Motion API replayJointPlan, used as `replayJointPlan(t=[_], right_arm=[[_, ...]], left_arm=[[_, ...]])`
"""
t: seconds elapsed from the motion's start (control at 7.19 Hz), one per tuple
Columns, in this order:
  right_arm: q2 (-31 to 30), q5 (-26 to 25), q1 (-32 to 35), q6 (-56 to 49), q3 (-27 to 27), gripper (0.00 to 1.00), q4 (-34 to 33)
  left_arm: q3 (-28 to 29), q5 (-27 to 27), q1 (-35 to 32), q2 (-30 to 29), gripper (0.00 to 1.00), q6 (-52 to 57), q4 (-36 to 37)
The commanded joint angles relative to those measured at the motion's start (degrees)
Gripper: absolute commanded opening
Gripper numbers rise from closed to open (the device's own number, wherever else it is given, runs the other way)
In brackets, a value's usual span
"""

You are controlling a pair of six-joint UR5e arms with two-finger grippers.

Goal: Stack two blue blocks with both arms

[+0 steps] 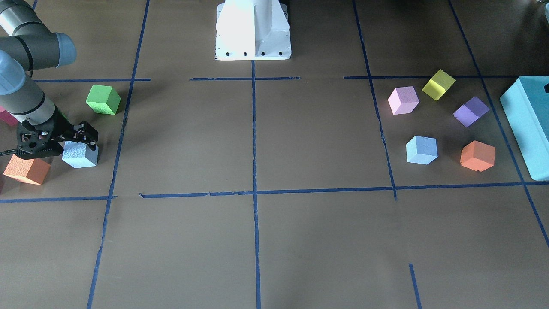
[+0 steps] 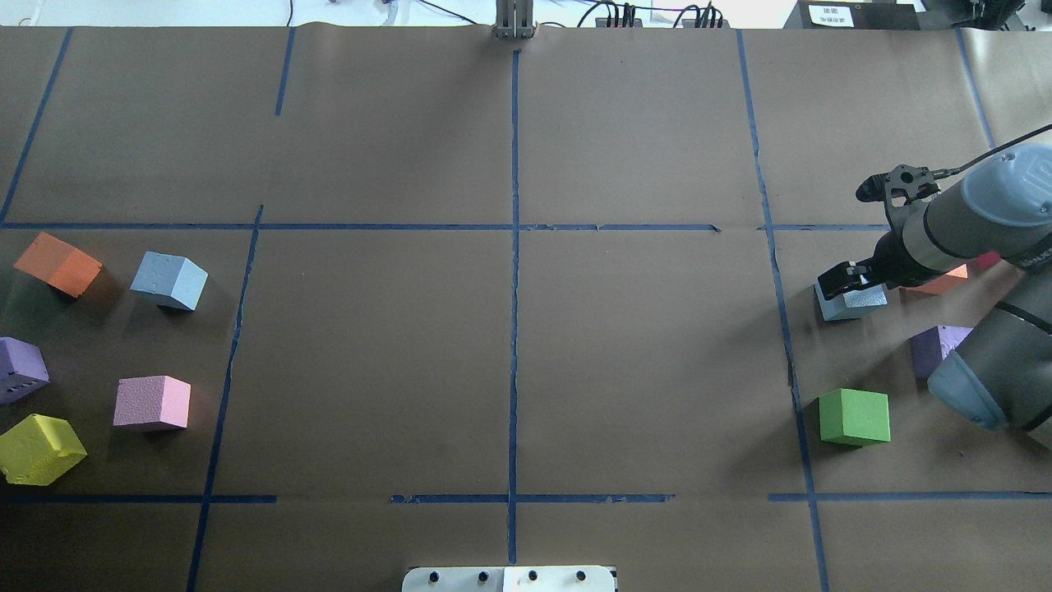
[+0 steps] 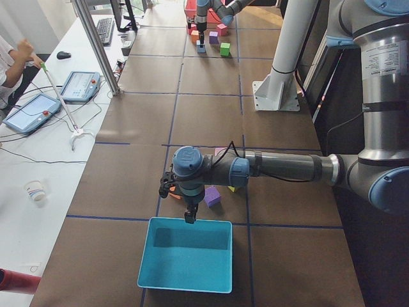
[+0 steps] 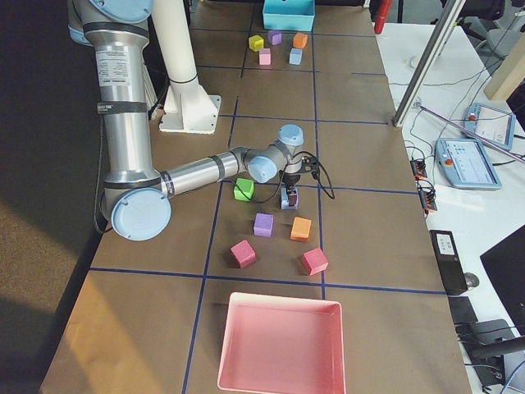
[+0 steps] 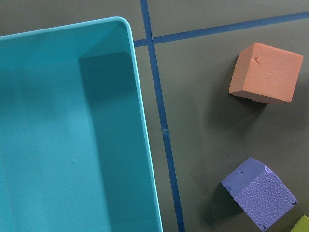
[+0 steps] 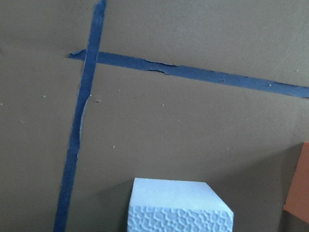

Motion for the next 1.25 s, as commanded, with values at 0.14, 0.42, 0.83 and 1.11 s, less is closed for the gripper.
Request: replayJointPlan(t=[0.14,0.42,0.83,1.11], right_arm=[[1.35,0.09,-1.04,-0.27,-2.68,0.36,0.00],[2.05,0.35,-1.04,0.43,-0.76,0.05,0.00],[23.40,0.36,-7.07,12.67,-1.70,0.03,-15.13],[41.61,-5.93,-13.57,25.86,-14.65,0.04,-17.75]], left_arm=[[0.00,-0.08,0.00,0.00,1.00,0.00,0.00],[0.00,-0.08,0.00,0.00,1.00,0.00,0.00],[-0.52,0.01,0.00,0.00,1.00,0.00,0.00],[-0.53,0.01,0.00,0.00,1.00,0.00,0.00]])
